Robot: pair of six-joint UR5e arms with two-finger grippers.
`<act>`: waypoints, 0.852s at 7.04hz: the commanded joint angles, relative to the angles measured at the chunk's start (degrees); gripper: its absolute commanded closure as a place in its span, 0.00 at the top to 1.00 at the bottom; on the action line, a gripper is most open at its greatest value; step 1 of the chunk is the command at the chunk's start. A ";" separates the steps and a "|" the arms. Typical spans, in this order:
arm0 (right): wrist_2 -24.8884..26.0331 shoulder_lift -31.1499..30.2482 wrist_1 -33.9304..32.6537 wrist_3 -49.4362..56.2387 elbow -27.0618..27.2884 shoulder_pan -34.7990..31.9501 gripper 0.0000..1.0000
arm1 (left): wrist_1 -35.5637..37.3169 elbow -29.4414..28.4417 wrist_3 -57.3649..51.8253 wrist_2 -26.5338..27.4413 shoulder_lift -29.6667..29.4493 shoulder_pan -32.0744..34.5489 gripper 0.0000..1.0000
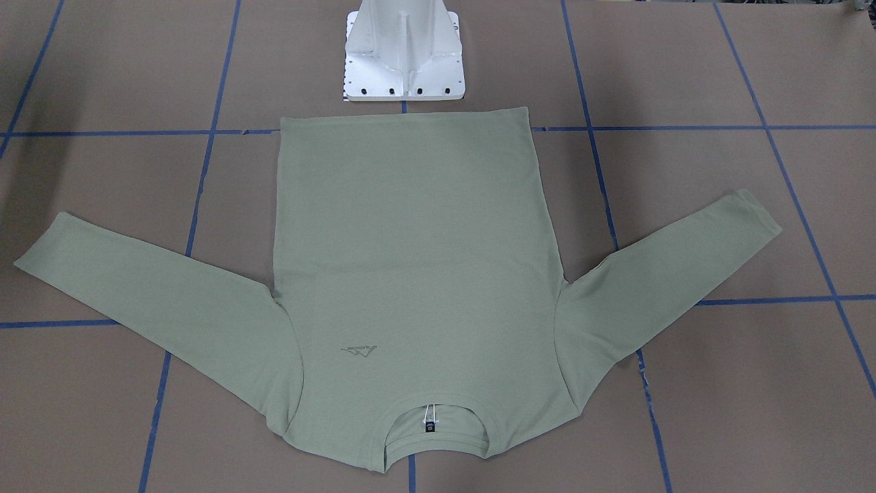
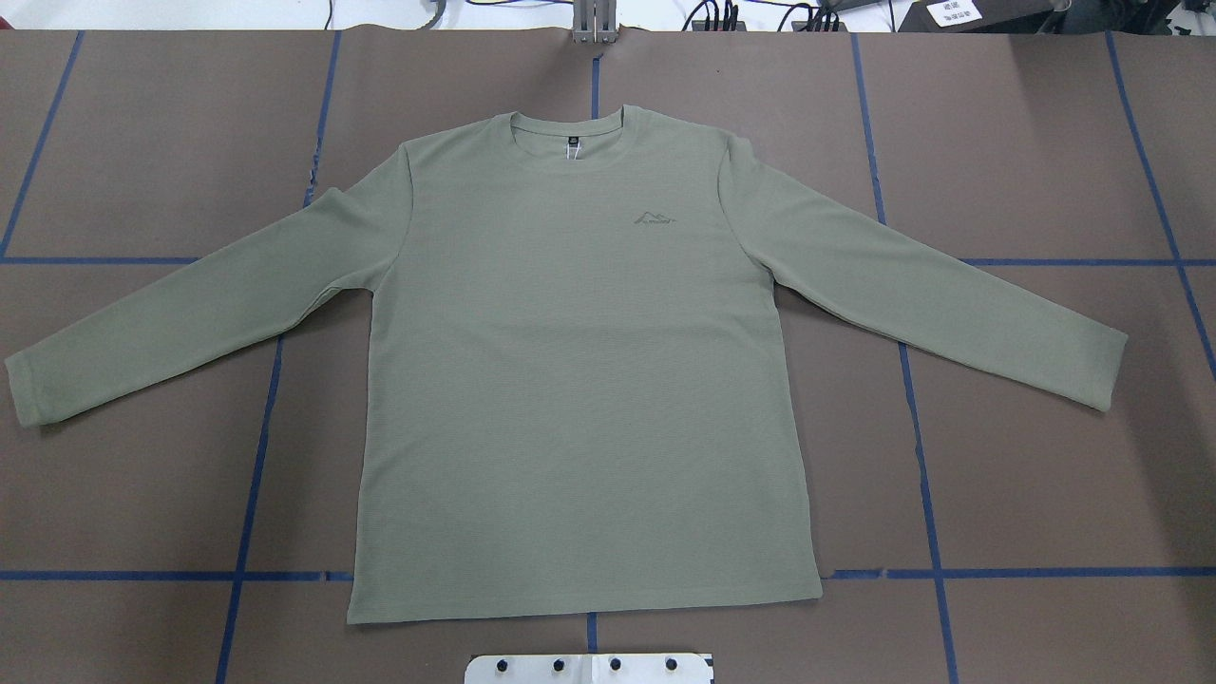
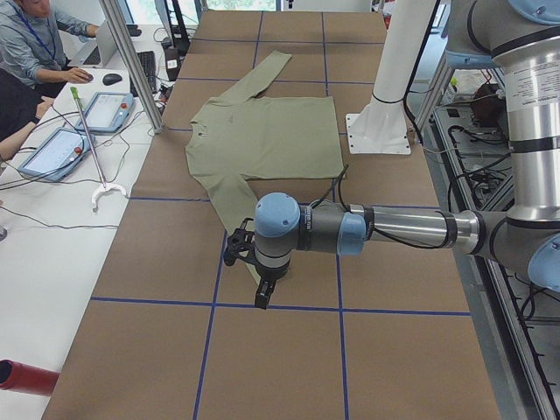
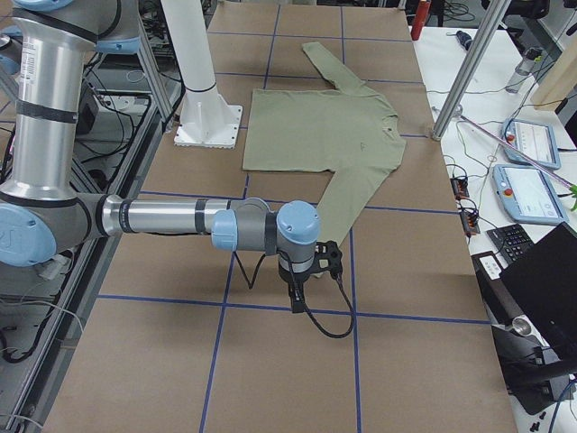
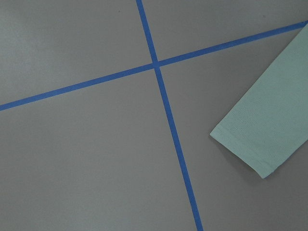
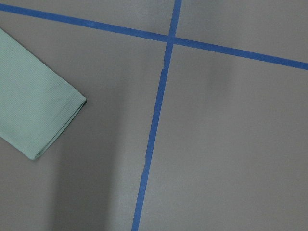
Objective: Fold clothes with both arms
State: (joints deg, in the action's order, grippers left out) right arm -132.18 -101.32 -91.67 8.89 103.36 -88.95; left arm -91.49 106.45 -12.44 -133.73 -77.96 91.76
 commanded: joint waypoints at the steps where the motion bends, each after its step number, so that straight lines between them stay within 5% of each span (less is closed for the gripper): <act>1: -0.18 0.07 0.09 -0.01 0.09 0.00 1.00 | 0.08 1.90 0.05 -0.21 0.08 0.00 1.00; 3: -0.44 0.33 0.00 -0.62 4.28 0.09 1.00 | -2.01 4.01 -0.04 -0.30 -0.26 -0.09 1.00; 6: -4.30 5.95 7.79 -2.89 4.06 0.18 1.00 | -23.85 2.02 0.66 0.22 -2.02 0.00 1.00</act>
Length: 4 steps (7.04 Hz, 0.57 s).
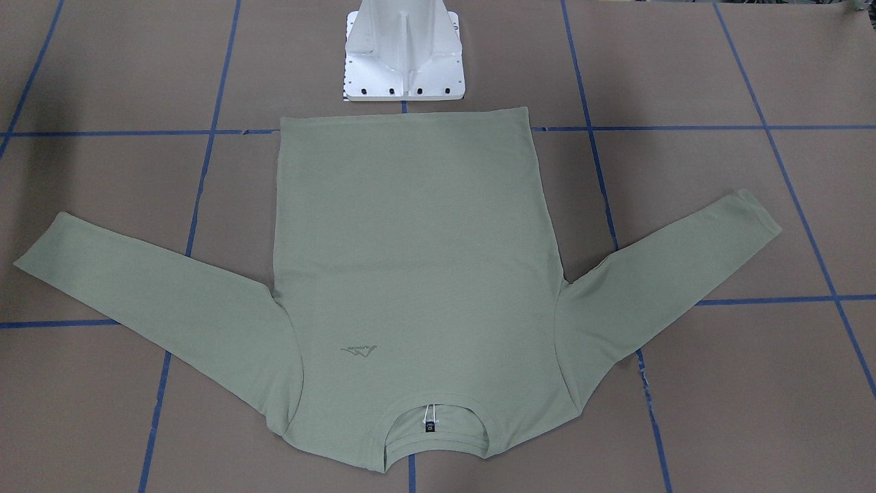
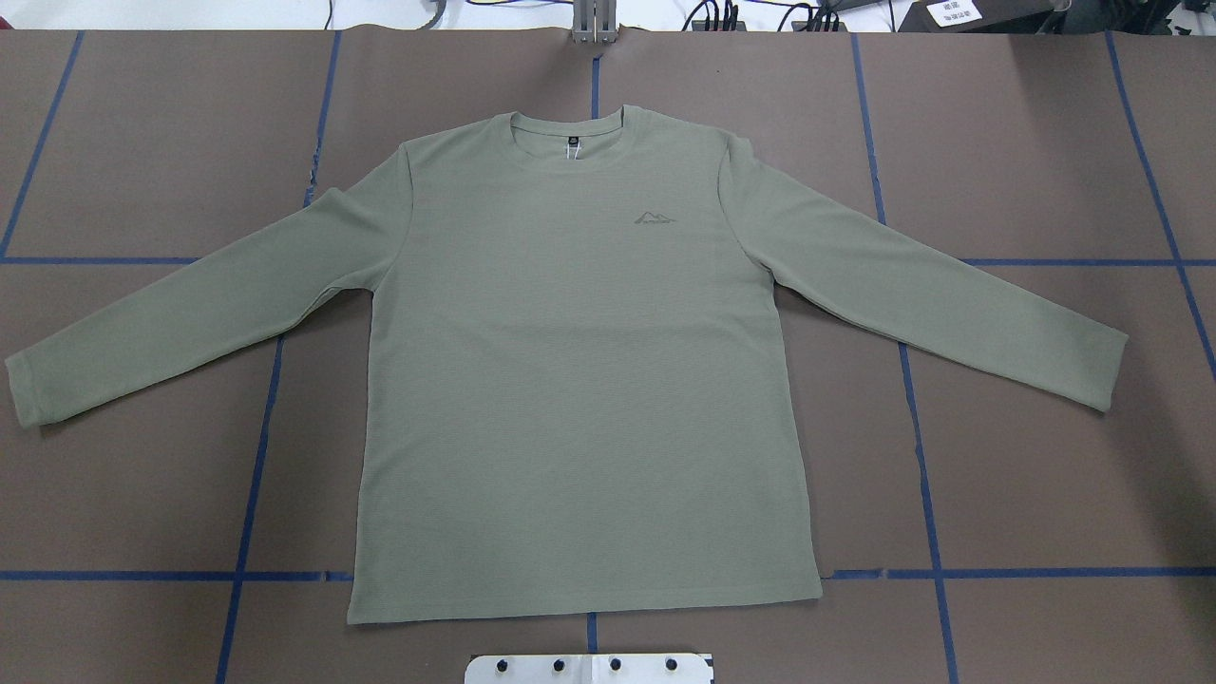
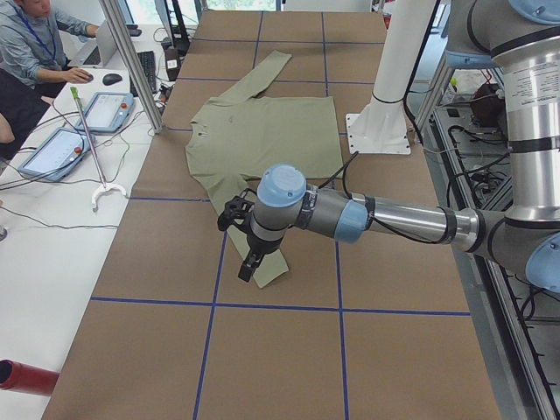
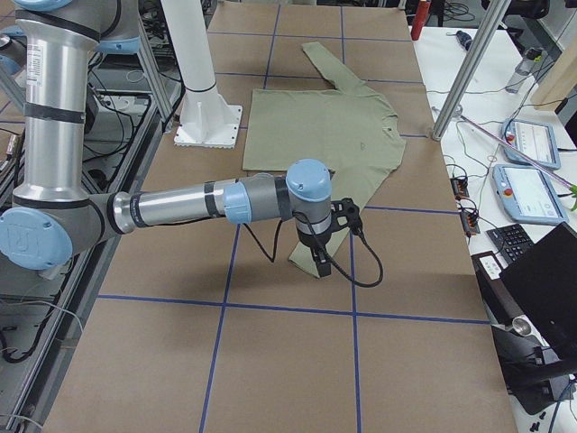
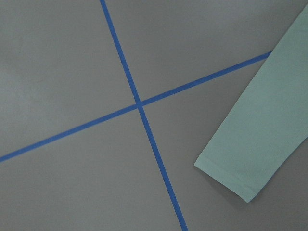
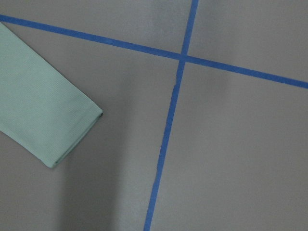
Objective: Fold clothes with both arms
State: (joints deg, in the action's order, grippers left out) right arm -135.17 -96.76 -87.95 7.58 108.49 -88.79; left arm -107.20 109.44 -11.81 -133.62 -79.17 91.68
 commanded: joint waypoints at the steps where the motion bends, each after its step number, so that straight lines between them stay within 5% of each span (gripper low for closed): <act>1: -2.37 1.40 5.32 -4.39 -0.66 -0.06 1.00 | -11.68 -2.90 0.04 -0.32 -1.25 0.08 1.00; 2: -2.46 1.23 11.95 -4.68 -2.30 0.11 1.00 | -13.71 -4.48 0.12 -0.33 -1.25 0.08 1.00; 4: 0.49 0.70 25.38 -27.13 -4.33 9.45 1.00 | -14.88 -4.32 0.04 -0.41 -0.46 0.16 1.00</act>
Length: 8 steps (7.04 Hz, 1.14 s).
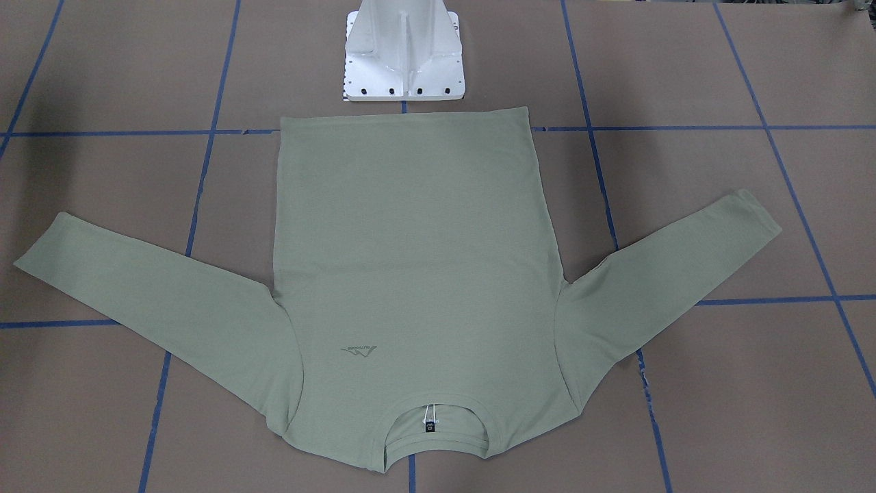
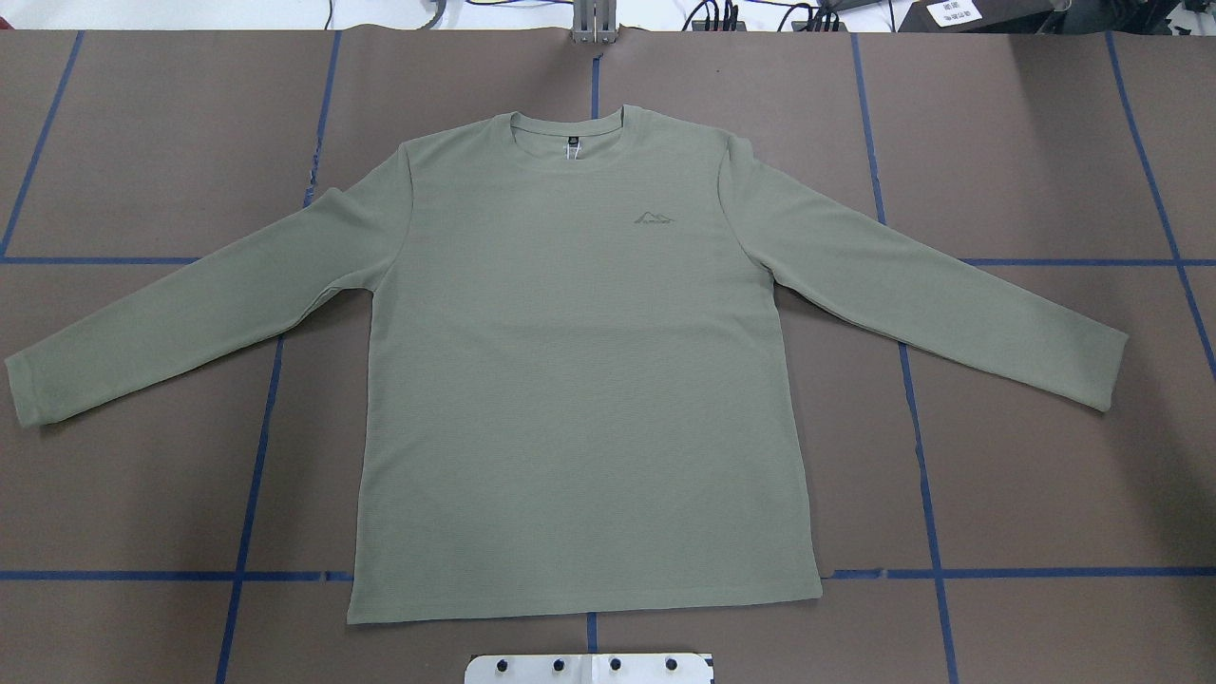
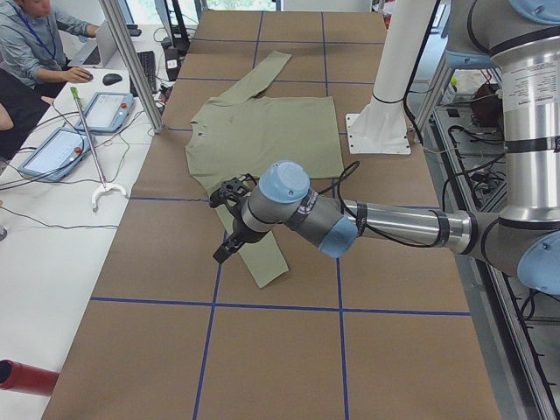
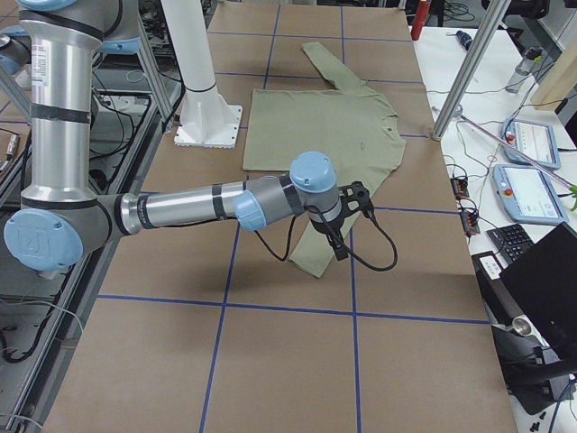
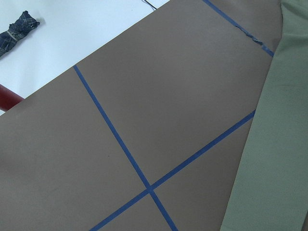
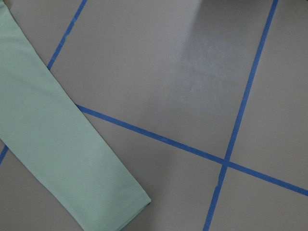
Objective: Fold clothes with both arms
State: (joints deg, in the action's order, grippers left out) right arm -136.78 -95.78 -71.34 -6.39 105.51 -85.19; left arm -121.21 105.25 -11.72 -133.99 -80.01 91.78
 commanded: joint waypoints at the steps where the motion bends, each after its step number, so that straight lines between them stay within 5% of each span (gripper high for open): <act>1: 5.79 -1.77 21.82 -25.31 -5.19 10.79 1.00 | -0.87 -0.22 -0.06 -0.05 0.38 0.06 1.00; 3: 11.94 -2.92 45.23 -41.90 -16.51 17.48 0.99 | -0.95 -0.13 -0.15 -0.05 0.47 0.06 1.00; 7: 29.67 -3.99 48.75 -44.06 -22.43 30.13 0.86 | -2.89 -0.57 -0.32 -0.05 0.82 0.15 1.00; 8: 29.56 -3.89 49.97 -44.06 -23.06 30.17 0.83 | -2.89 -0.66 -0.32 -0.13 0.82 0.15 1.00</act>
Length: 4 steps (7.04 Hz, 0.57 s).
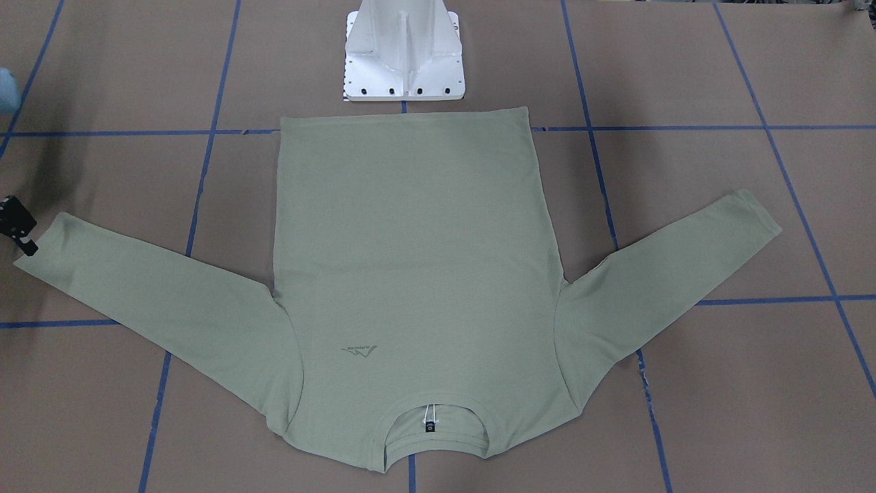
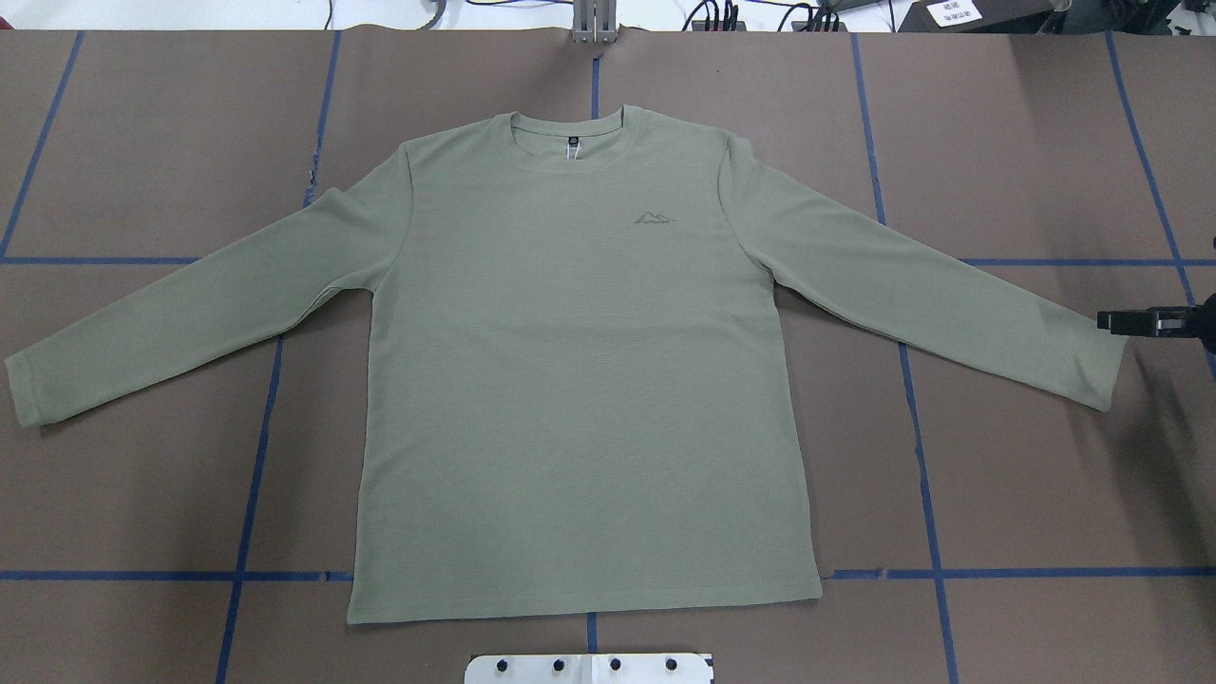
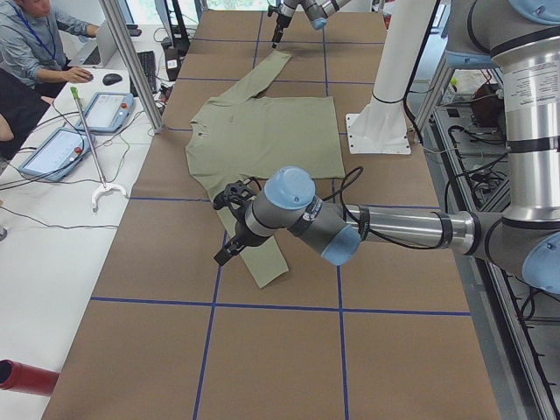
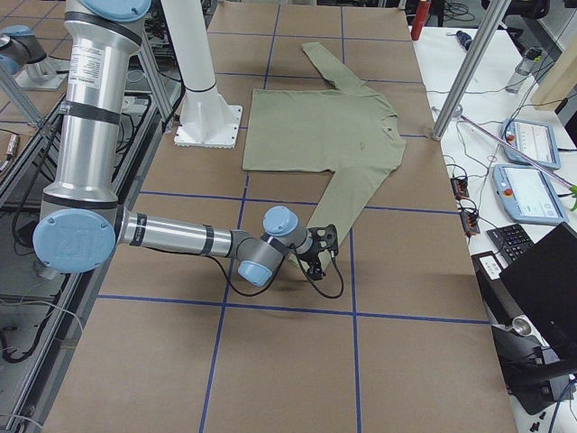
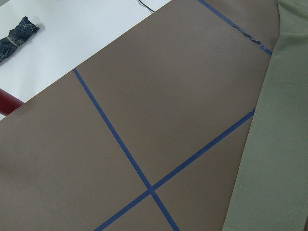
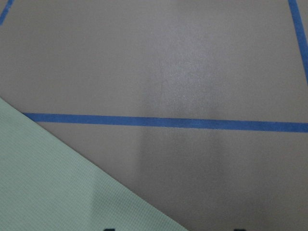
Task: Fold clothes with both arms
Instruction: 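Lower the right gripper to the cuff of the sleeve nearest it and grasp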
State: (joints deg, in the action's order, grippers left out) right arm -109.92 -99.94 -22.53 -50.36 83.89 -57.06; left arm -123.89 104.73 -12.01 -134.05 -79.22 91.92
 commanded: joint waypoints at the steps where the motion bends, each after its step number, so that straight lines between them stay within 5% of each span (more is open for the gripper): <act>1: 1.04 0.19 3.26 -0.18 -2.06 2.04 0.79 | -0.21 -0.05 -0.03 0.02 0.03 0.02 1.00; 4: -0.48 0.19 3.63 -0.18 -3.38 1.95 0.73 | -0.21 -0.05 -0.03 0.02 0.03 0.02 1.00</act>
State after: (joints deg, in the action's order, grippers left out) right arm -110.17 -99.76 -19.11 -50.53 81.18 -55.14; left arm -124.10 104.65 -12.04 -134.04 -79.19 91.93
